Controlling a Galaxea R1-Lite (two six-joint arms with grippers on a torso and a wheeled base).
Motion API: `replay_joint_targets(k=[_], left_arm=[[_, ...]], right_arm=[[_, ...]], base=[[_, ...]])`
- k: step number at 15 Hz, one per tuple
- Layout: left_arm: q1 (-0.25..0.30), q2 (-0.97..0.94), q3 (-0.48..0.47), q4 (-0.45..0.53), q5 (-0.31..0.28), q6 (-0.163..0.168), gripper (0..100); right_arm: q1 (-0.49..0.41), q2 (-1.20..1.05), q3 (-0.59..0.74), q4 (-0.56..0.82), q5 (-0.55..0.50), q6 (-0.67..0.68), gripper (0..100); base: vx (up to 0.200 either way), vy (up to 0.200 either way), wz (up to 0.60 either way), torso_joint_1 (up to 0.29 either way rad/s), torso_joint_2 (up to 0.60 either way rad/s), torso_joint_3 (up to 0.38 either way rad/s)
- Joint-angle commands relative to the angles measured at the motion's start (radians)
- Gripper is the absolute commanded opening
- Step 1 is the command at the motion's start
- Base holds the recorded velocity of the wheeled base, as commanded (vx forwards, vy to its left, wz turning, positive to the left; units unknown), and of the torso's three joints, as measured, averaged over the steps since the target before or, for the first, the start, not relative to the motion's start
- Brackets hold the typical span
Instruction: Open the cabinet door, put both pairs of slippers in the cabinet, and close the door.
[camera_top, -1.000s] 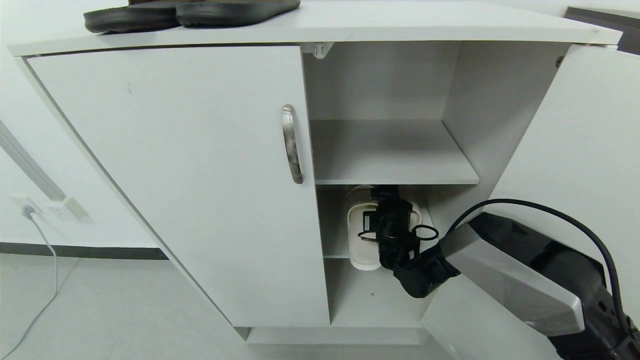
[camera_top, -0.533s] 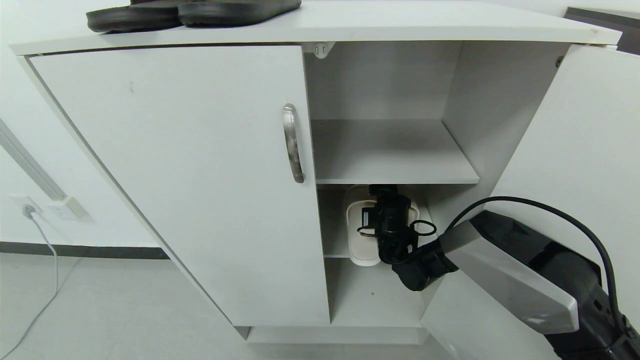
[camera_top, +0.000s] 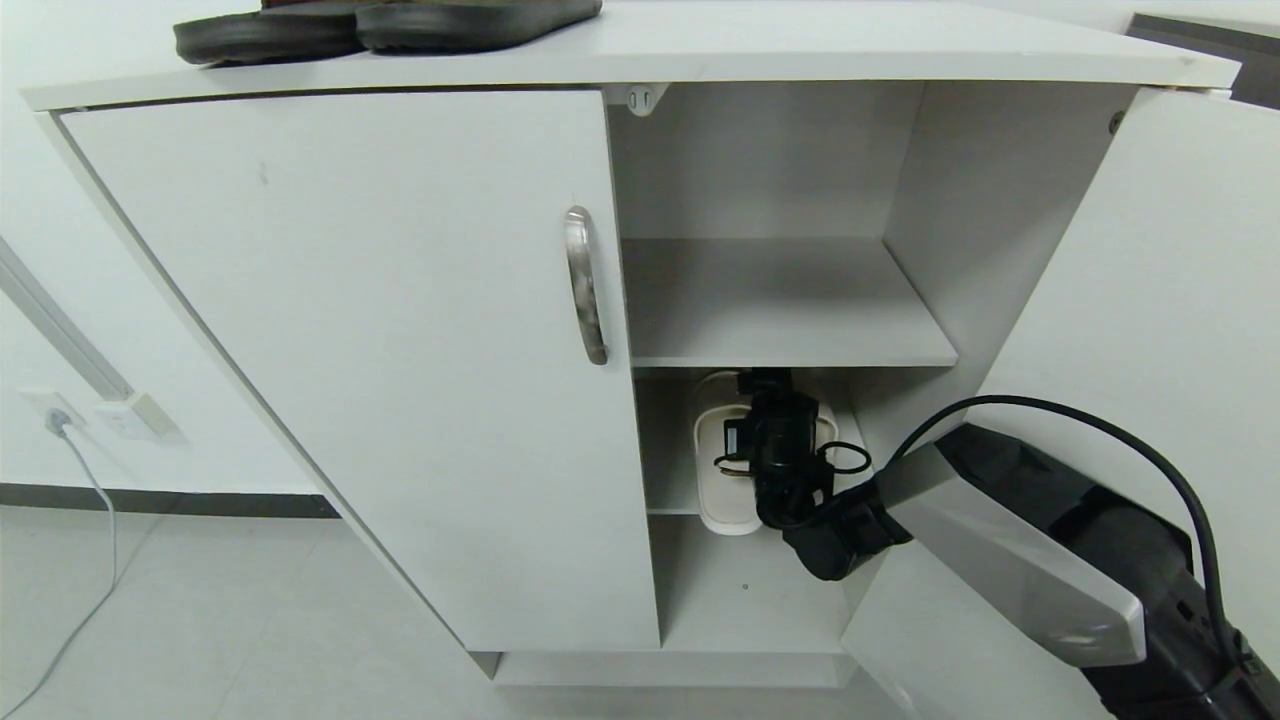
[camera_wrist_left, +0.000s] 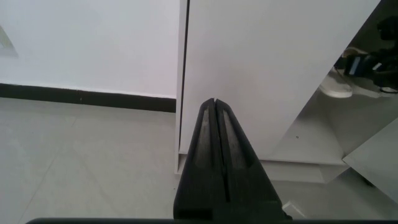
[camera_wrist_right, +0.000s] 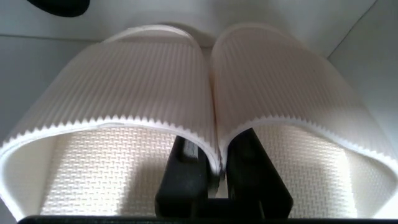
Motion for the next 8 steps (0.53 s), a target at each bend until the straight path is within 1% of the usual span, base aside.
replay_joint_targets(k=[1,2,4,6,8], left_arm=[[0.0,0.001,0.0,0.0,0.001,-0.001,0],[0.0,0.0,0.0,0.0,0.001,-0.001,0],[0.0,0.0,0.0,0.0,0.001,-0.001,0],[0.0,0.0,0.0,0.0,0.001,-0.001,0],[0.0,0.0,0.0,0.0,0.001,0.001,0]], right_arm=[[0.0,0.003,0.0,-0.002,0.0,0.0,0],[0.0,0.003,0.003,-0.002,0.0,0.0,100],[0.002,0.002,0.015,-0.007,-0.002,0.0,100],[0.01,-0.02,0.064,-0.02,-0.008,0.0,100],[0.022,-0.064,0.152,-0.057,-0.008,0.0,100]], base=[[0.0,0.0,0.0,0.0,0.0,0.0],[0.0,0.0,0.0,0.0,0.0,0.0],[0.0,0.0,0.0,0.0,0.0,0.0],[0.0,0.0,0.0,0.0,0.0,0.0],[0.0,0.0,0.0,0.0,0.0,0.0]])
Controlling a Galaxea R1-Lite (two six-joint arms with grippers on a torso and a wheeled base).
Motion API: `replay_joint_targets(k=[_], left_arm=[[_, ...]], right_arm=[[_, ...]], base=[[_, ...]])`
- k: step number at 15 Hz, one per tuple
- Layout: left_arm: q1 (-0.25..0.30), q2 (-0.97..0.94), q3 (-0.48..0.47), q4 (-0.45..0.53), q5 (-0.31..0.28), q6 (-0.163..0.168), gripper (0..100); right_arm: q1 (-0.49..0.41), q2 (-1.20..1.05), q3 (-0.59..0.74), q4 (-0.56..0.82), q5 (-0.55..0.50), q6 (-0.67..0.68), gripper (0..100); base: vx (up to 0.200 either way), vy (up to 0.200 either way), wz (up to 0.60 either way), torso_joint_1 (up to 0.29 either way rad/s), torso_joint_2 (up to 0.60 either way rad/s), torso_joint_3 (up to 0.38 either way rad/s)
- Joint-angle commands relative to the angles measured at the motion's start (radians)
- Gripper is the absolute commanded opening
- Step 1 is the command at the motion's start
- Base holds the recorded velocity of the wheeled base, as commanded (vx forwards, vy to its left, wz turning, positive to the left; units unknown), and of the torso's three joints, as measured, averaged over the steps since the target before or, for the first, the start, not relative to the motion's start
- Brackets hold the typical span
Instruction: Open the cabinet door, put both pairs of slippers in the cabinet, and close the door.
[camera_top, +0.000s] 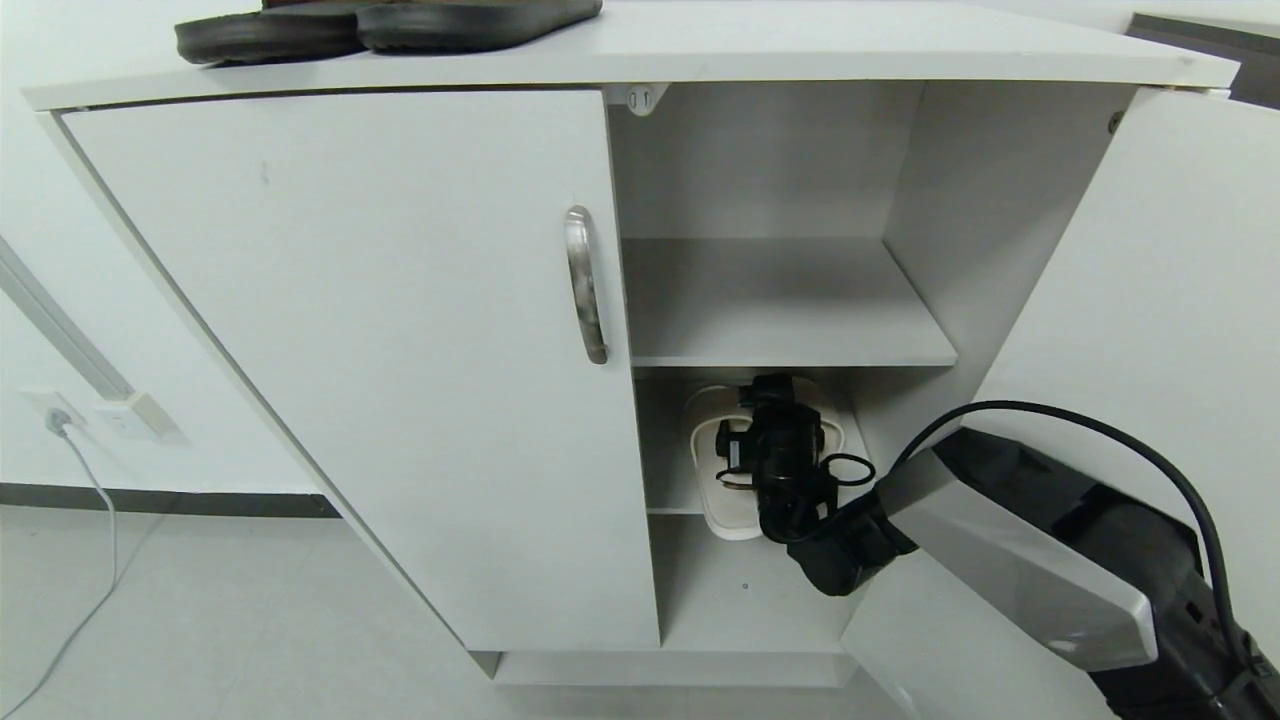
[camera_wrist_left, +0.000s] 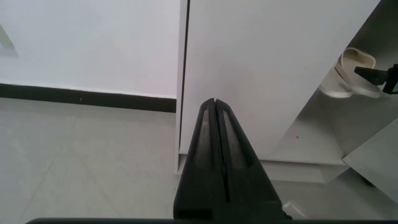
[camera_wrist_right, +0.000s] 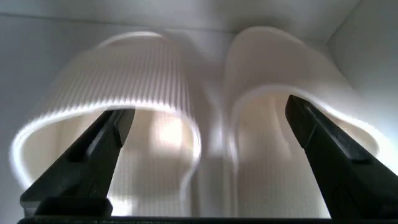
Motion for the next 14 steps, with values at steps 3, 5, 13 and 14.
replay_joint_targets(k=[3,5,13,14], left_arm=[[0.0,0.0,0.0,0.0,0.0,0.001,0],[0.0,0.001,0.0,0.0,0.0,0.001,0],[0.0,0.0,0.0,0.0,0.0,0.001,0],[0.0,0.001,0.0,0.0,0.0,0.001,0]], right_arm=[[0.047,-0.157,0.259,-0.101,0.0,0.0,100],[0.076,-0.239,0.411,-0.176,0.001,0.0,100],[0.166,-0.331,0.768,-0.405,0.003,0.0,100],[0.169,-0.329,0.77,-0.407,0.003,0.0,100]], base=[[0.0,0.0,0.0,0.0,0.0,0.0],[0.0,0.0,0.0,0.0,0.0,0.0],[0.0,0.0,0.0,0.0,0.0,0.0],[0.0,0.0,0.0,0.0,0.0,0.0]])
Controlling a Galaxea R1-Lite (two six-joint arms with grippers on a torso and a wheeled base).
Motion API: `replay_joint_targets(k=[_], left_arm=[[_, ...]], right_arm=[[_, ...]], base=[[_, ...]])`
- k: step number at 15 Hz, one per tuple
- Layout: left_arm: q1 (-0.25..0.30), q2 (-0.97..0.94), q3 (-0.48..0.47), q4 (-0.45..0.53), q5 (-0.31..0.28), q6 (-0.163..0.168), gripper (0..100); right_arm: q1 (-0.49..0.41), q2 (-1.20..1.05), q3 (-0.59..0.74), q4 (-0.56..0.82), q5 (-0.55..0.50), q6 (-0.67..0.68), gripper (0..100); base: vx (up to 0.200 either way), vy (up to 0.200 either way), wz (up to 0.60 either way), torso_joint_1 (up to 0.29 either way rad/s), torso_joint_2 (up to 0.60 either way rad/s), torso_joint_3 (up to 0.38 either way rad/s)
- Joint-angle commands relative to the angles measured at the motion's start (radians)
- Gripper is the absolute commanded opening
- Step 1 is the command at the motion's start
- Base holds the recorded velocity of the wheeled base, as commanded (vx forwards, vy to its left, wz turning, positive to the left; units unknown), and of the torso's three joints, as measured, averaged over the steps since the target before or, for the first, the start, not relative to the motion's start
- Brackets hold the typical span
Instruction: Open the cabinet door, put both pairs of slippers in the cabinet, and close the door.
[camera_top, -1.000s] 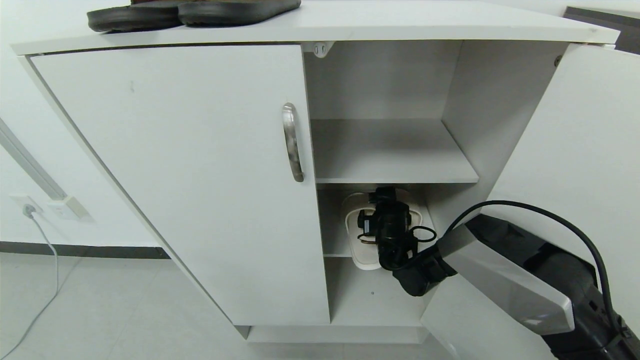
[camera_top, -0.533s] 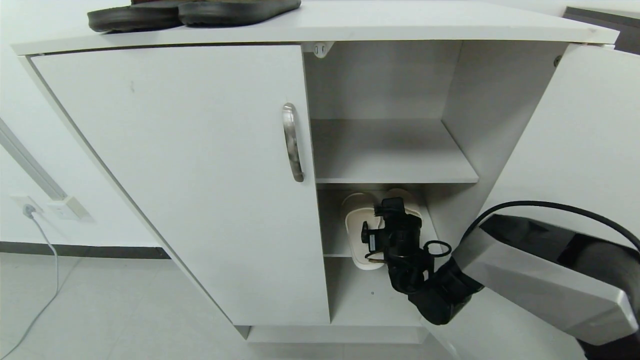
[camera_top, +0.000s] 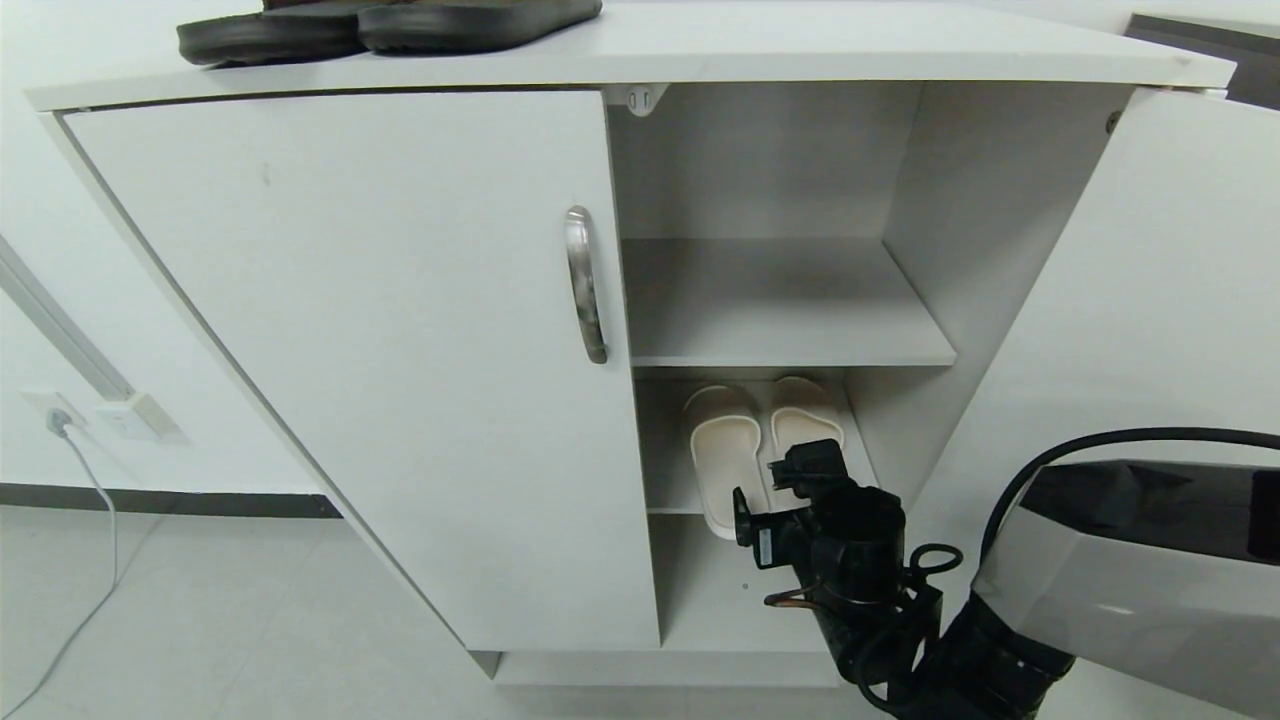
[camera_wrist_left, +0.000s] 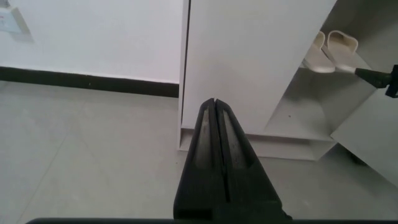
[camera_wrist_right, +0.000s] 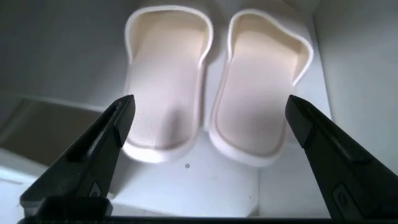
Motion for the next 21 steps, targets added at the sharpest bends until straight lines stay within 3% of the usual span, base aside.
replay_joint_targets(k=[1,3,12,21], left_arm=[[0.0,0.0,0.0,0.0,0.0,0.0,0],[0.0,0.0,0.0,0.0,0.0,0.0,0],[0.0,0.0,0.0,0.0,0.0,0.0,0],[0.0,0.0,0.0,0.0,0.0,0.0,0]], right_arm=[[0.01,-0.01,0.009,-0.002,0.0,0.0,100],[0.013,-0.01,0.014,-0.008,0.0,0.0,100],[0.03,0.004,0.028,-0.036,0.001,-0.006,100],[0.021,0.026,0.032,-0.052,0.003,-0.009,100]], base=[[0.0,0.0,0.0,0.0,0.0,0.0],[0.0,0.0,0.0,0.0,0.0,0.0],[-0.2,0.0,0.0,0.002,0.0,0.001],[0.0,0.0,0.0,0.0,0.0,0.0]])
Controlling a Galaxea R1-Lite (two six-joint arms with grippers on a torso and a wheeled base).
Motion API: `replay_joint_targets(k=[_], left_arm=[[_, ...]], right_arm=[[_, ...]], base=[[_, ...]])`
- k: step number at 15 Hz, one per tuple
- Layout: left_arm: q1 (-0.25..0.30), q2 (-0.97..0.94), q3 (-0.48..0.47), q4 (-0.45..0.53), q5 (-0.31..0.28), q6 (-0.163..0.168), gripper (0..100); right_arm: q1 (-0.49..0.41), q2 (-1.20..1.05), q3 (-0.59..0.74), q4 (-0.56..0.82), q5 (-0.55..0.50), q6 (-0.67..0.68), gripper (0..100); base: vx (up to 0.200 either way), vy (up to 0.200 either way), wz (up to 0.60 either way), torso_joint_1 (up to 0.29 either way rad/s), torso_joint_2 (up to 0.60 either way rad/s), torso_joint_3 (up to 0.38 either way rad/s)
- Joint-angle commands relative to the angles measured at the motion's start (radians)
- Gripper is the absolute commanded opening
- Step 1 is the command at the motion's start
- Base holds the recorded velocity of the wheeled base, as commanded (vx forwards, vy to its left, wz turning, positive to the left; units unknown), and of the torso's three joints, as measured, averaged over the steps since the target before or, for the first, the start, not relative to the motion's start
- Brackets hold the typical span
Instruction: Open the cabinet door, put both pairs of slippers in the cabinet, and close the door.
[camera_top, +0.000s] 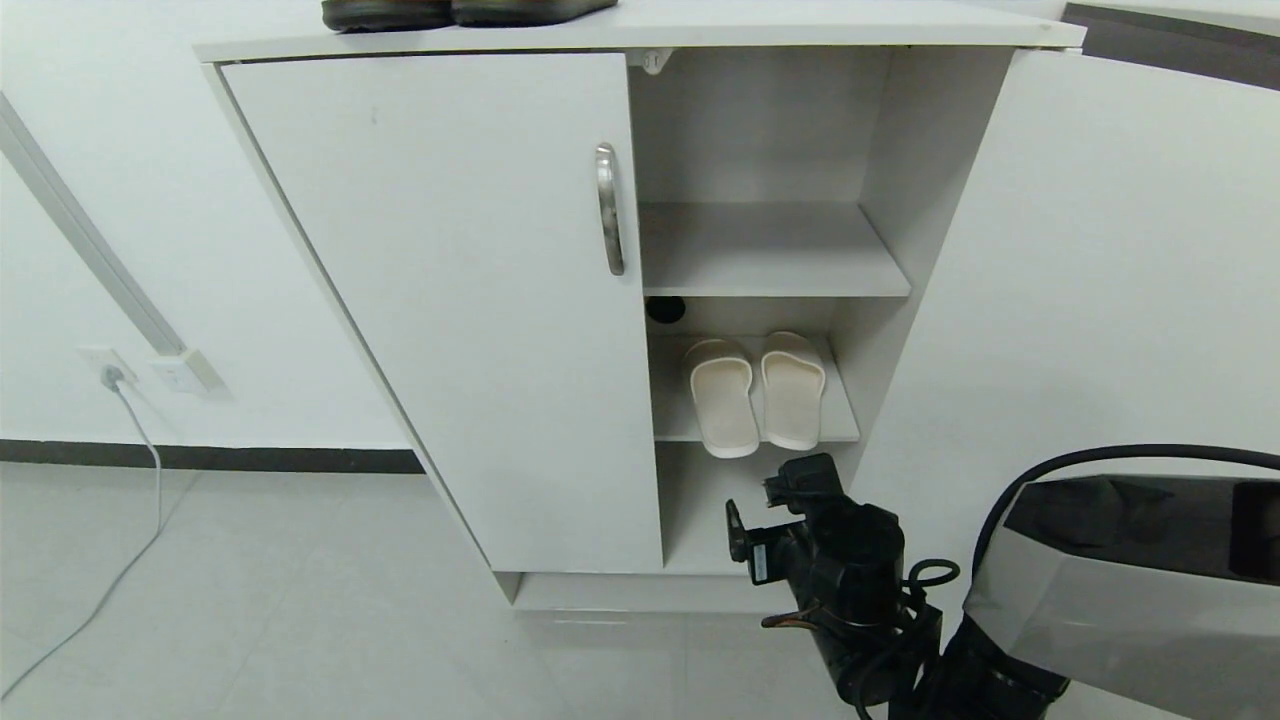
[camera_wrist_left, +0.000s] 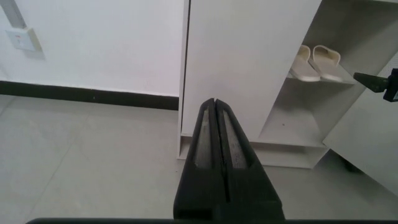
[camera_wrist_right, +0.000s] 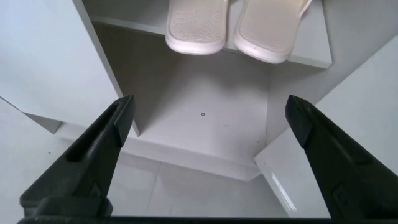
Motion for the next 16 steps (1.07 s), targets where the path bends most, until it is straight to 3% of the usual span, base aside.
replay_joint_targets(k=[1,6,16], left_arm=[[0.001,0.0,0.0,0.0,-0.001,0.001,0],[0.001,0.0,0.0,0.0,-0.001,0.001,0],[0.001,0.0,0.0,0.0,-0.001,0.001,0]], right_arm=[[-0.002,0.007,0.001,-0.002,-0.001,0.0,100],[-0.002,0.007,0.006,-0.014,-0.001,-0.003,100],[-0.003,0.01,0.007,-0.023,-0.002,-0.009,100]], base=[[0.0,0.0,0.0,0.0,0.0,0.0],[0.0,0.0,0.0,0.0,0.0,0.0],[0.0,0.0,0.0,0.002,0.0,0.181]])
